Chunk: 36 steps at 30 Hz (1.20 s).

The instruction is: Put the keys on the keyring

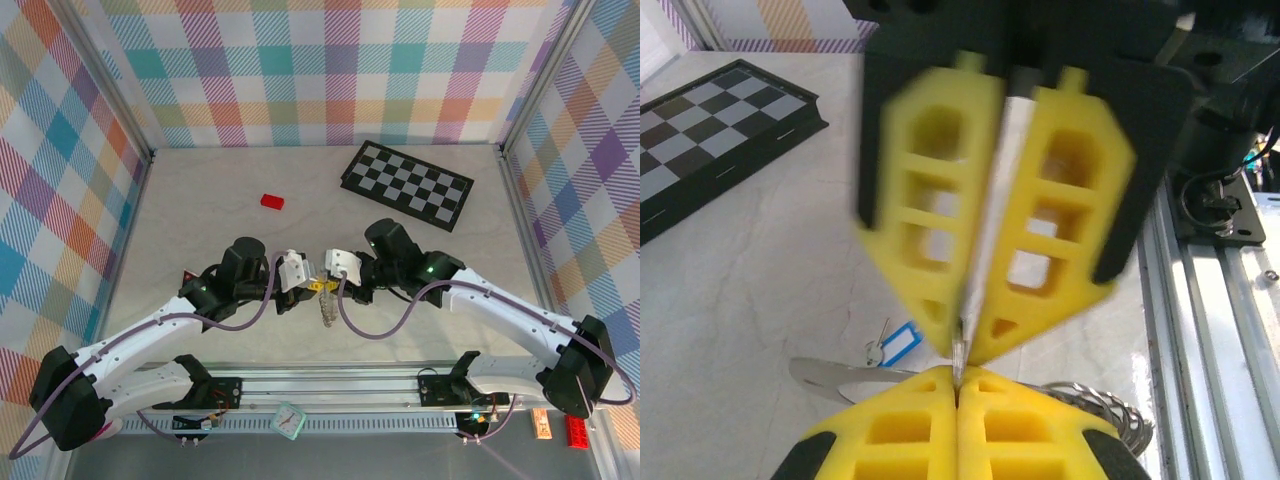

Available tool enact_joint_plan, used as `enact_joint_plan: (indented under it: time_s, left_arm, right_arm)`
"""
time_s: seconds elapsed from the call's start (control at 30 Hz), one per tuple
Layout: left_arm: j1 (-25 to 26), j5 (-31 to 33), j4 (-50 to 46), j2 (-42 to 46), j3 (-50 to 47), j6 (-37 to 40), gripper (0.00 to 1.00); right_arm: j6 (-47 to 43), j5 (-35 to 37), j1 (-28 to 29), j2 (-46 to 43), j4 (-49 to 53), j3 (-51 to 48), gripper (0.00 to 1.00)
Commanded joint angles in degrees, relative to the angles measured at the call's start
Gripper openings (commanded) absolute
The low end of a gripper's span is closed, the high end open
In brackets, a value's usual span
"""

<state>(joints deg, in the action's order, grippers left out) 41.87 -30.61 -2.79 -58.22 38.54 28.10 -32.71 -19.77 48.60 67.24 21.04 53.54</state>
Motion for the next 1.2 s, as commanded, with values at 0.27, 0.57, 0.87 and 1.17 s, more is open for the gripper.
enact_joint_plan:
  time_s: [0.27, 0.57, 0.87, 1.17]
  left_arm:
    - [-0.21, -5.91, 20.92, 4.12, -6.91, -13.94, 0.00]
    - [-0.21, -8.04, 29.05, 3.29, -9.25, -19.46, 0.00]
    - [-0.21, -8.50, 31.70, 1.79, -9.72, -21.00, 0.00]
    - [-0.23, -8.82, 31.38, 1.33, -9.73, -21.24, 0.00]
  right_arm:
    - [25.15, -13.77, -8.97, -18.65, -35.03, -23.72, 0.32]
    - [32.71, -17.25, -8.88, -13.20, -44.09, -24.67, 0.29]
    - [33.64, -19.95, -8.57, -9.67, -46.74, -22.86, 0.25]
    - [34.07, -19.68, -8.09, -9.32, -47.73, -23.05, 0.24]
